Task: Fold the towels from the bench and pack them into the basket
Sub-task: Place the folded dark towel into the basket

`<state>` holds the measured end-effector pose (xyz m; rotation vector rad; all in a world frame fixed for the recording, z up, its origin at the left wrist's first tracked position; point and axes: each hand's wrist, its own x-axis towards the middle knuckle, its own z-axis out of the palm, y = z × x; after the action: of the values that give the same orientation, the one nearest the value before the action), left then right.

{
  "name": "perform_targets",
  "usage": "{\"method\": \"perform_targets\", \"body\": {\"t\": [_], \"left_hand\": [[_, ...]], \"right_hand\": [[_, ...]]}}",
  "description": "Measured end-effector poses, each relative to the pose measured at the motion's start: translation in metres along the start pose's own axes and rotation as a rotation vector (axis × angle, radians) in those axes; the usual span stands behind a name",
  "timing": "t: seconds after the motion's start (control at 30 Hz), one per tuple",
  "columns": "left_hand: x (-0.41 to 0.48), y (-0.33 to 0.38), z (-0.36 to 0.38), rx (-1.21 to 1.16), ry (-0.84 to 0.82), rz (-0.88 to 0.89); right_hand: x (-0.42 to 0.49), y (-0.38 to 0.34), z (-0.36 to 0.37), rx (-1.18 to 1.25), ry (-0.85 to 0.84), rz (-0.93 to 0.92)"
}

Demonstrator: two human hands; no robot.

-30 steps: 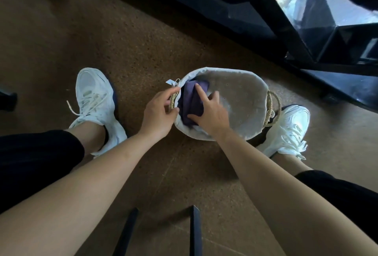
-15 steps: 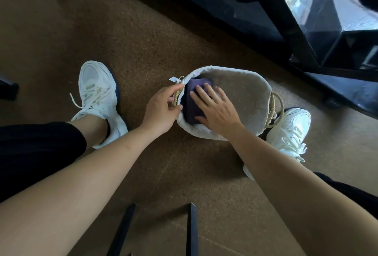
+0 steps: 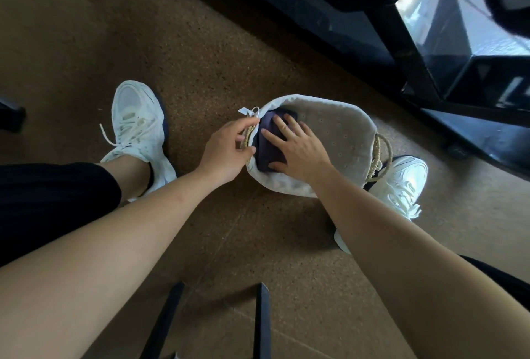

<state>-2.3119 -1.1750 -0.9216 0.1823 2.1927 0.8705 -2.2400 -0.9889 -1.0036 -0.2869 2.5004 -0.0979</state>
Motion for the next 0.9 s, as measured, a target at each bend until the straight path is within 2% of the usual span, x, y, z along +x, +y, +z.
{"method": "perform_targets", "body": {"t": [0.17,0.33,0.47,0.57,0.73,0.9], "left_hand": [[-0.006,0.005,-0.002,0.056,-0.179,-0.071],[-0.027,0.031,-0.042,0.232,-0.258,-0.083],[-0.058,0.061,-0.075,0.234,-0.272,-0.03],[-0.078,0.1,-0.097,0.183,-0.243,0.034],[-0.113,0.171,-0.119,-0.011,-0.086,0.186],[-0.138,0.247,-0.124,-0.113,-0.005,0.44]], "right_hand": [[-0.029,-0.001,-0.015,0.155,0.004,-0.049],[-0.068,-0.016,-0.08,0.333,-0.02,0.093],[-0.109,-0.032,-0.133,0.413,0.087,0.149],[-0.144,-0.026,-0.184,0.483,0.327,0.176],[-0.21,-0.012,-0.274,0.602,0.778,0.318],[-0.284,-0.003,-0.337,0.507,1.195,0.378]]}}
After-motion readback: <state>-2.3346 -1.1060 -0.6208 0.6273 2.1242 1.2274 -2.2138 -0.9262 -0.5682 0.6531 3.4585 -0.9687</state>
